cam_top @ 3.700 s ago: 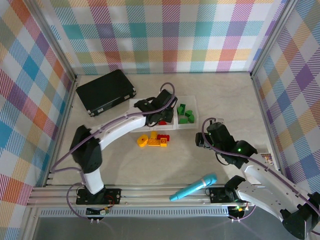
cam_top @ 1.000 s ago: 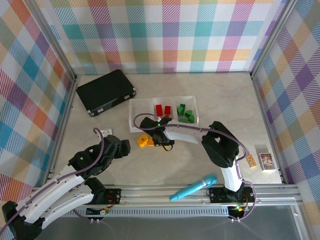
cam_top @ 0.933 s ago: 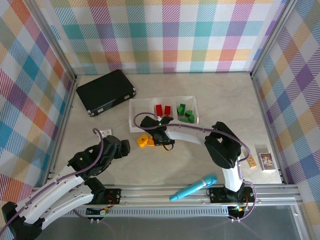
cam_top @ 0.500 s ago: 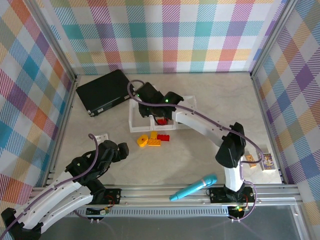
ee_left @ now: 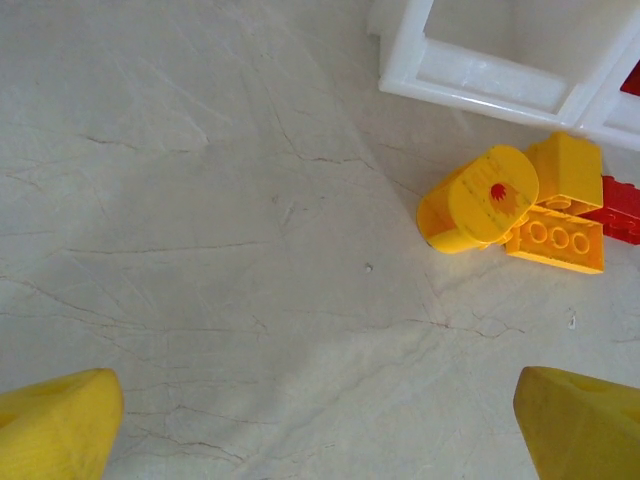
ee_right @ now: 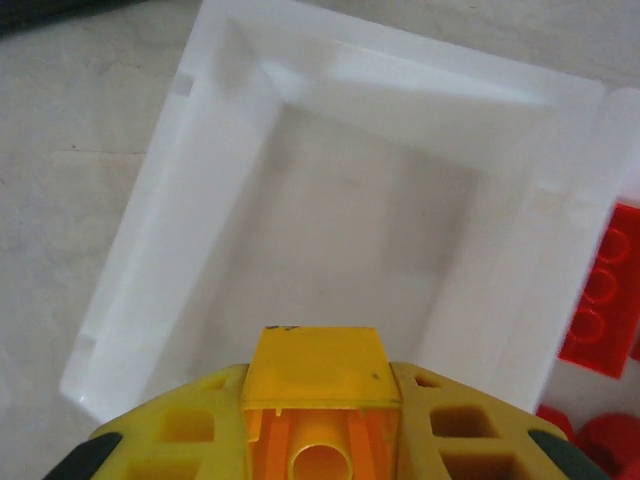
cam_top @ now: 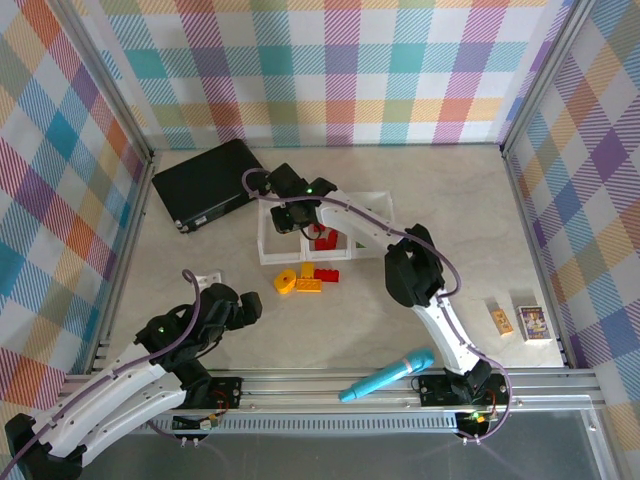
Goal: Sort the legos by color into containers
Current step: Place the lego in the container, then pick up the lego from the center of the table.
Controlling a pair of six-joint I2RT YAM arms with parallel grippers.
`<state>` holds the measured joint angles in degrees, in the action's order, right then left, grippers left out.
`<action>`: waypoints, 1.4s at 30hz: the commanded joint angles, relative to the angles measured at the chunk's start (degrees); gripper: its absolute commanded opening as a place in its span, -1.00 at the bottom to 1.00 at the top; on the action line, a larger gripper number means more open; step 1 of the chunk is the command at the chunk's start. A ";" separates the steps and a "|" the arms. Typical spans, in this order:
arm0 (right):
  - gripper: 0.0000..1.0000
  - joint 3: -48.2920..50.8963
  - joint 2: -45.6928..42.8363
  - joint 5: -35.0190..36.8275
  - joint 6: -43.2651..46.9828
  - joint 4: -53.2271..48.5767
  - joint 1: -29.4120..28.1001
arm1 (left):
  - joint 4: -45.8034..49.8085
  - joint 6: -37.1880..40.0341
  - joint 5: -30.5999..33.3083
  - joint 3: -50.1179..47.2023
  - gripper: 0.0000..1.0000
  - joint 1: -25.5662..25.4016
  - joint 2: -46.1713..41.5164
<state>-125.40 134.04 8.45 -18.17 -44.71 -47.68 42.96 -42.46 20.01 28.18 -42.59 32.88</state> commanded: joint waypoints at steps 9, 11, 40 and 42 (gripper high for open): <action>0.41 -3.61 -0.54 -0.71 3.83 -2.45 -0.27 | -9.52 2.98 -6.03 -2.66 0.99 0.09 5.76; 0.52 -0.40 -3.26 -1.50 4.04 -0.32 -0.22 | -10.76 4.23 -6.71 -1.89 0.99 0.08 8.01; 0.56 69.11 -65.73 4.15 -5.75 19.12 7.08 | -20.63 32.52 -16.20 20.64 0.64 4.83 54.41; 0.56 69.61 -65.99 4.01 -6.12 19.10 7.16 | -20.42 32.41 -15.52 21.53 0.59 5.31 55.98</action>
<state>-56.75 68.84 11.99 -23.09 -26.57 -40.62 23.07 -11.84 4.99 47.88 -38.26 87.29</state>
